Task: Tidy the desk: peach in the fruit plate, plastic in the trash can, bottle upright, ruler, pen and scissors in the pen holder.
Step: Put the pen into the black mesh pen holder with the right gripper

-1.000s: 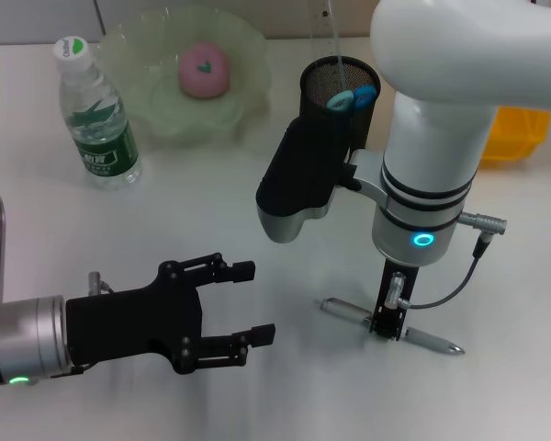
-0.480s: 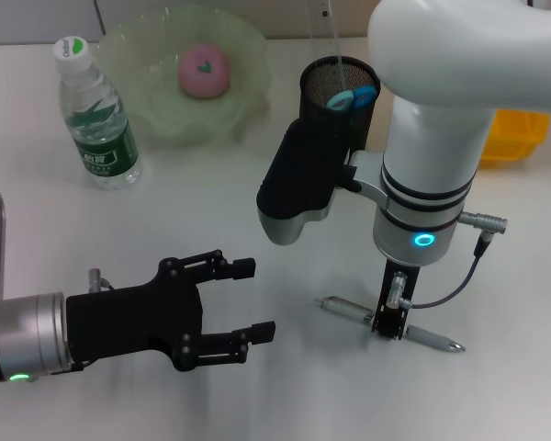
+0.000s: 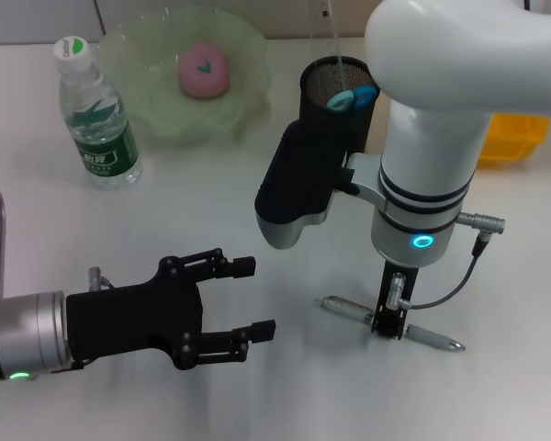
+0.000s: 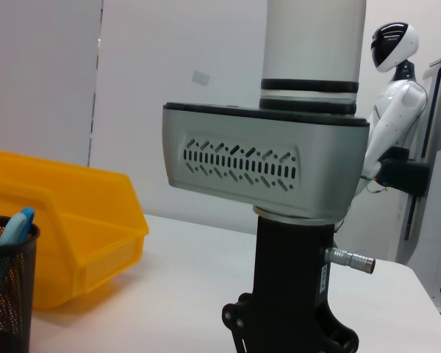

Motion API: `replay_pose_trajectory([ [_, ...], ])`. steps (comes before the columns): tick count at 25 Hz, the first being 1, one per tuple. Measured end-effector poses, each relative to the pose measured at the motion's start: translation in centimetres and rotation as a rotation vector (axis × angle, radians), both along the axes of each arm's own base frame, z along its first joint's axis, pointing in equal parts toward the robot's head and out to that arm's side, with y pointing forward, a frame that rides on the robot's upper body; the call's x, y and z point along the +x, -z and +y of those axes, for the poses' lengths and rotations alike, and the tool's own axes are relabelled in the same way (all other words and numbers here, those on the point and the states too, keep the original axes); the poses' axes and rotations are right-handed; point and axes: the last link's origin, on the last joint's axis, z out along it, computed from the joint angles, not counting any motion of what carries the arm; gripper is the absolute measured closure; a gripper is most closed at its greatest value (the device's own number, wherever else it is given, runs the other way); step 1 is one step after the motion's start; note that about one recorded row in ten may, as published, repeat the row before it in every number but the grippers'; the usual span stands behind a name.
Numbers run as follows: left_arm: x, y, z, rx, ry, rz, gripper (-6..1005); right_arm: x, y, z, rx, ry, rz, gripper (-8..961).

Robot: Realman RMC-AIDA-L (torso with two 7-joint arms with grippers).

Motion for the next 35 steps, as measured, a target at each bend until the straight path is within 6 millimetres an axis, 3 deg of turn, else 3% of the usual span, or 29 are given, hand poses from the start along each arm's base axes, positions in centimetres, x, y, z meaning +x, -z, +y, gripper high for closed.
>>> replay_pose_trajectory([
  [24, 0.0, -0.1, 0.1, 0.003, 0.000, 0.002, 216, -0.5, -0.2, 0.0, 0.004, -0.015, 0.019, 825],
  [32, -0.1, -0.1, 0.0, 0.007, -0.004, -0.002, 216, -1.4, -2.6, 1.3, 0.071, -0.014, 0.106, 826],
  [35, -0.3, -0.2, -0.1, 0.009, -0.011, 0.000, 216, -2.0, -4.5, 2.1, 0.110, 0.002, 0.211, 825],
])
